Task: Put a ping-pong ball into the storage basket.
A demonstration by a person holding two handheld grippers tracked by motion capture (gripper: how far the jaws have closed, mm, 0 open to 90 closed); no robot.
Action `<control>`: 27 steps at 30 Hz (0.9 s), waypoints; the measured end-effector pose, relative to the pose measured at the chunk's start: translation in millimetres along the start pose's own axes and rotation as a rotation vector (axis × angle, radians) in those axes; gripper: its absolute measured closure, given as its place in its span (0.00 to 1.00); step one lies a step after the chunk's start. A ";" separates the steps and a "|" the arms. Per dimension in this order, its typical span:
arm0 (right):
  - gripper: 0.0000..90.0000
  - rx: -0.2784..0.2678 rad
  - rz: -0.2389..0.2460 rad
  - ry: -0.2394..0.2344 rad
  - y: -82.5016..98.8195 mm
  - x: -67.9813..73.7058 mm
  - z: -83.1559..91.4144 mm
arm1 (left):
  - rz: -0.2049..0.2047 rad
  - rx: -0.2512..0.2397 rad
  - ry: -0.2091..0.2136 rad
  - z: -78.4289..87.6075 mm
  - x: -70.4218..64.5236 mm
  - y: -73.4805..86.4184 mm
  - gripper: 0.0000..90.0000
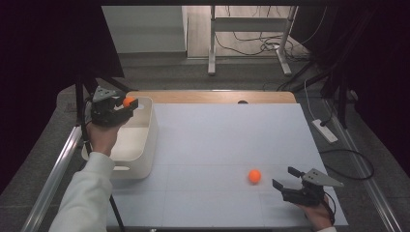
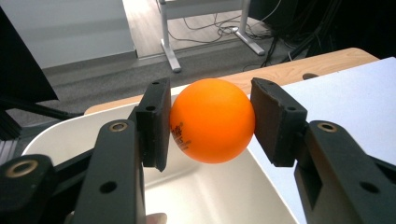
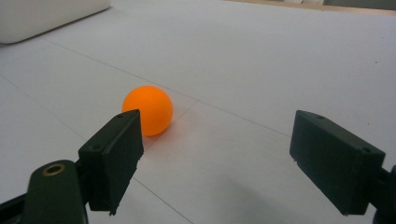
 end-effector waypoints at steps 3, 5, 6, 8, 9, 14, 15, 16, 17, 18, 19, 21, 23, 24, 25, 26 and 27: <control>0.19 0.000 0.000 -0.001 0.0 0.1 -0.4 | -0.002 0.014 -0.001 -3.9 0.7 1.4 0.56; 0.19 0.002 0.000 -0.002 0.0 0.1 -0.3 | -0.008 0.017 -0.004 -5.0 0.9 1.9 0.56; 0.19 0.002 0.000 -0.001 0.0 0.1 -0.4 | -0.010 0.019 -0.006 -6.2 1.0 2.3 0.56; 0.19 -0.001 0.001 -0.002 -0.1 0.1 -0.9 | -0.005 0.037 -0.011 -11.2 2.7 4.0 0.56; 0.19 -0.001 0.002 -0.002 -0.1 0.1 -0.9 | -0.003 0.044 -0.011 -12.7 3.5 4.6 0.56; 0.19 0.001 0.001 0.001 0.2 -0.3 -0.7 | 0.002 0.066 -0.014 -19.1 4.9 7.0 0.56; 0.19 0.001 0.001 0.001 0.2 -0.3 -0.7 | 0.002 0.066 -0.014 -19.1 4.9 7.0 0.56; 0.19 0.001 0.000 0.000 0.4 -0.4 -0.5 | 0.005 0.074 -0.012 -21.3 4.8 7.9 0.56; 0.19 0.002 -0.001 0.001 0.6 -0.5 -0.4 | 0.004 0.080 -0.011 -22.5 4.6 8.5 0.56; 0.19 0.001 -0.001 -0.001 0.6 -0.3 -0.4 | 0.002 0.088 -0.010 -24.0 4.1 9.3 0.56; 0.19 0.003 0.002 0.001 0.7 -0.3 -0.3 | 0.001 0.094 -0.009 -25.2 3.9 10.0 0.56; 0.19 0.006 0.003 0.001 0.9 -0.2 -0.2 | -0.001 0.107 -0.007 -27.0 3.2 11.4 0.56; 0.19 0.006 0.001 0.002 1.0 0.1 -0.4 | -0.001 0.116 -0.005 -28.2 2.9 12.5 0.56; 0.19 0.006 0.001 0.002 1.0 0.1 -0.4 | -0.002 0.123 -0.005 -29.0 2.9 13.4 0.56; 0.19 0.006 0.002 0.002 1.0 0.2 -0.4 | 0.000 0.132 -0.004 -30.1 3.0 14.9 0.56; 0.19 0.007 0.002 0.002 1.0 0.3 -0.5 | 0.001 0.137 -0.003 -30.8 2.9 15.8 0.56; 0.19 0.006 0.002 0.001 0.9 0.3 -0.4 | 0.001 0.137 -0.003 -30.8 2.9 15.8 0.56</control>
Point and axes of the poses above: each handheld gripper's, and its own axes: z roughly backward along the jaws, y roughly out of its underside, x roughly to its left, the point moved 6 cm from there along -z, roughly forward along the jaws, and after that the axes turned 12 degrees about -y, right-handed, at the moved point
